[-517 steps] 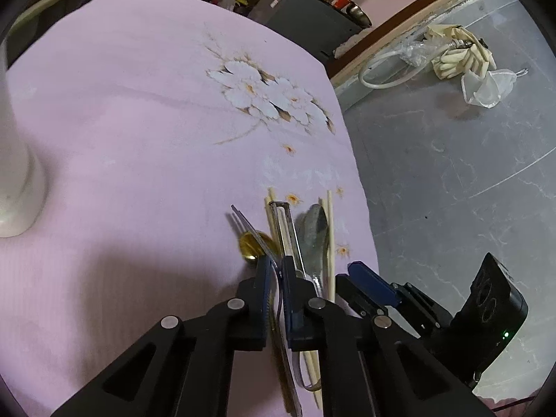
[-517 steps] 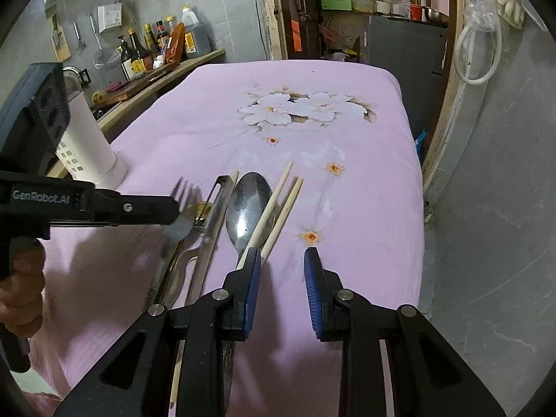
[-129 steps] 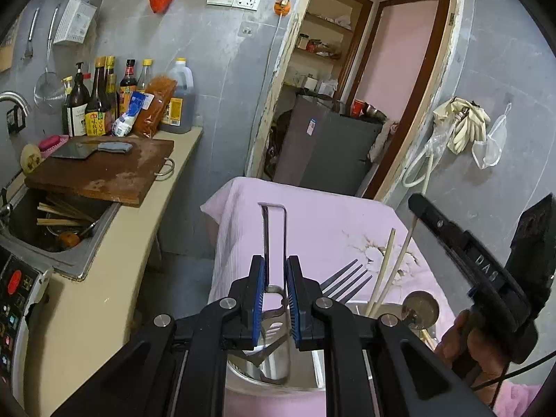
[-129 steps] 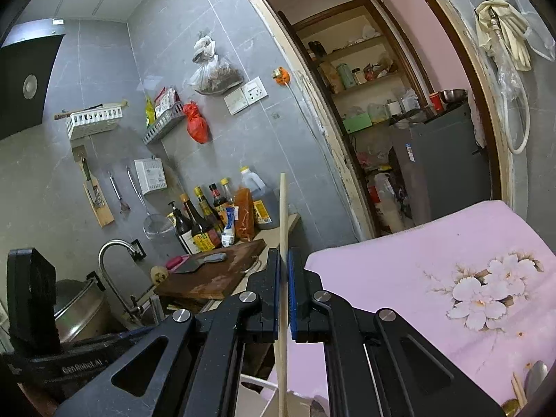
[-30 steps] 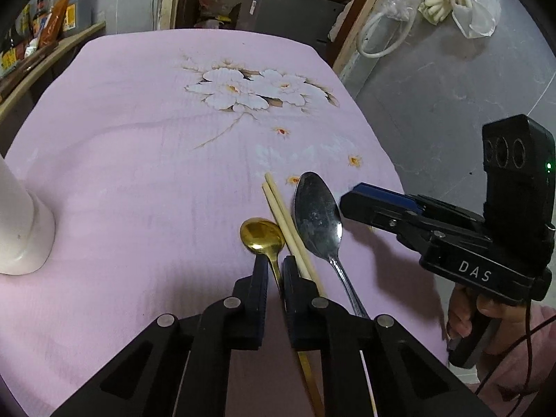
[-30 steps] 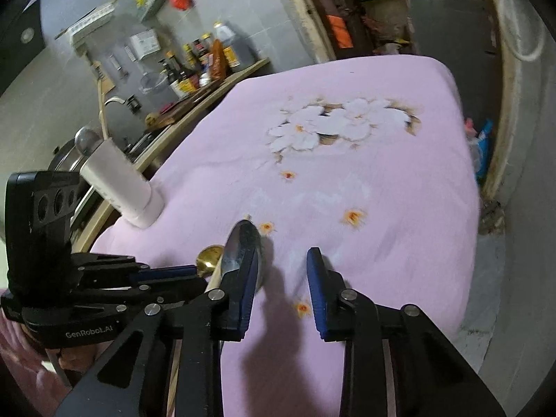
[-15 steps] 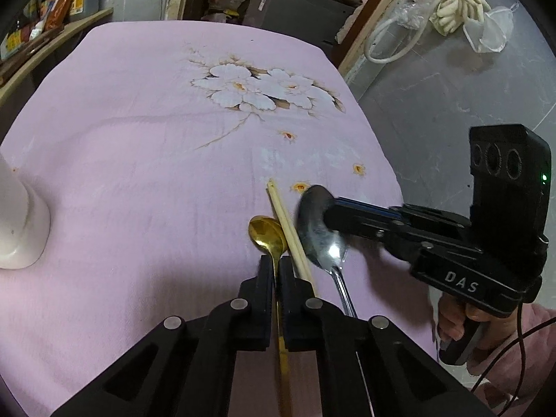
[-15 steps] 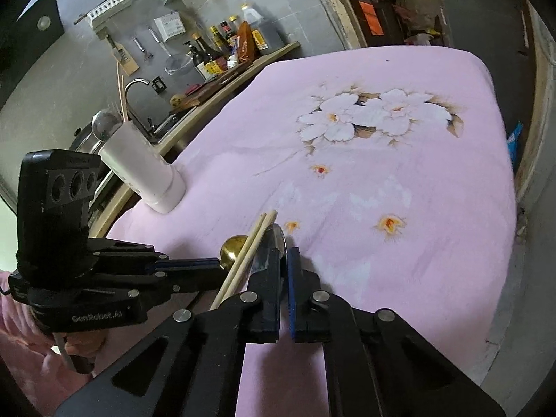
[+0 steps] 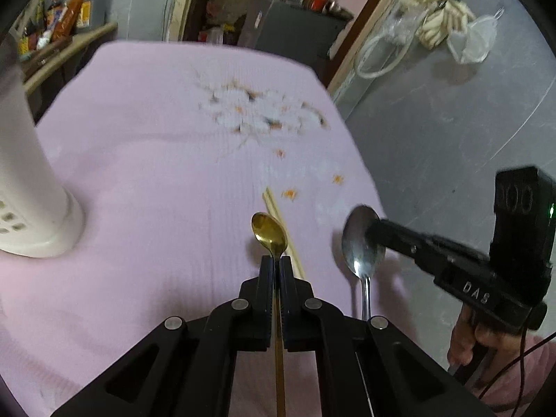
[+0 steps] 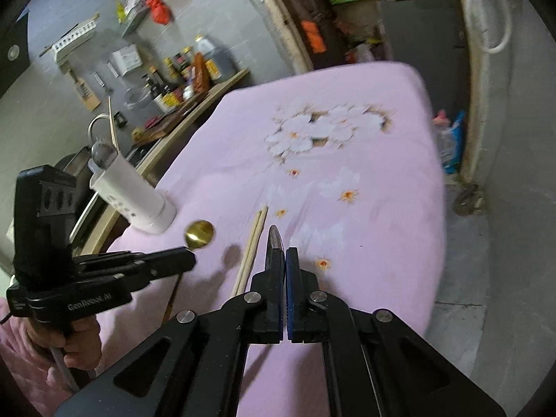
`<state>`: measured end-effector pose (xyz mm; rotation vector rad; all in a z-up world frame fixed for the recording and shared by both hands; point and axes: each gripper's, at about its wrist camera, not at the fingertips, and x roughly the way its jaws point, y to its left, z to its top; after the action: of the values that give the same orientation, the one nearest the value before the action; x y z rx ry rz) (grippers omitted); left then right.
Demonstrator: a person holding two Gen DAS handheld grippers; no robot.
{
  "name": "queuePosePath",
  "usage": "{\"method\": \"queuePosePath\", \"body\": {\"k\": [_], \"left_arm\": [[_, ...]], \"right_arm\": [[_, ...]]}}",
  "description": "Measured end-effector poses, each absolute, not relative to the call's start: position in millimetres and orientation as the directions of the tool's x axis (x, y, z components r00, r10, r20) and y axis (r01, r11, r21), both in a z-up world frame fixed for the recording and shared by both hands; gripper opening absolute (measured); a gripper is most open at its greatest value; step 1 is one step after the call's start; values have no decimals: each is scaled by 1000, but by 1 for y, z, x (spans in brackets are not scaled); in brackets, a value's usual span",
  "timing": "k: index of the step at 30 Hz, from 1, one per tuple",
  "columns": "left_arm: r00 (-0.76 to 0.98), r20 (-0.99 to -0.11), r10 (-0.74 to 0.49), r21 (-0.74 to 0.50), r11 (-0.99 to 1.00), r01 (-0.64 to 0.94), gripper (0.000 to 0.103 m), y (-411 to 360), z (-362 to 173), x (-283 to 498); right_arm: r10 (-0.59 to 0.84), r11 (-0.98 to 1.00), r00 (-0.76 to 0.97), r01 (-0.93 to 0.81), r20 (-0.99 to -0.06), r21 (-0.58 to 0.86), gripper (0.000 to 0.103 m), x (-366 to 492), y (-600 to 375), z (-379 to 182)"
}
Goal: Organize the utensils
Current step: 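Grasp the gold spoon with the left gripper while the right gripper grasps the steel spoon, then carry both spoons to the white caddy and open both grippers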
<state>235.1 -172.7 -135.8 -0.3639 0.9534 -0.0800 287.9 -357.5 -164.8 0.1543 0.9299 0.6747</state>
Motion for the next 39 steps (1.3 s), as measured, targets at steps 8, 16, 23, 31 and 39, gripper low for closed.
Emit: {"method": "queuePosePath", "body": {"k": [8, 16, 23, 31, 39], "left_arm": [[699, -682, -213, -295, 955, 3, 2, -167, -87, 219], [783, -583, -218, -294, 955, 47, 2, -132, -31, 203], [855, -494, -159, -278, 960, 18, 2, -75, 11, 191], [901, -429, -63, -266, 962, -59, 3, 5, 38, 180], [917, -397, 28, -258, 956, -141, 3, 75, 39, 175]], "right_arm": [[511, 858, 564, -381, -649, 345, 2, 263, -361, -125], [435, 900, 729, -366, -528, 236, 2, 232, -331, -52], [449, 893, 804, -390, -389, 226, 2, 221, -274, 0], [479, 878, 844, -459, -241, 138, 2, 221, -182, 43], [440, 898, 884, -437, -160, 54, 2, 226, -113, 58]]}}
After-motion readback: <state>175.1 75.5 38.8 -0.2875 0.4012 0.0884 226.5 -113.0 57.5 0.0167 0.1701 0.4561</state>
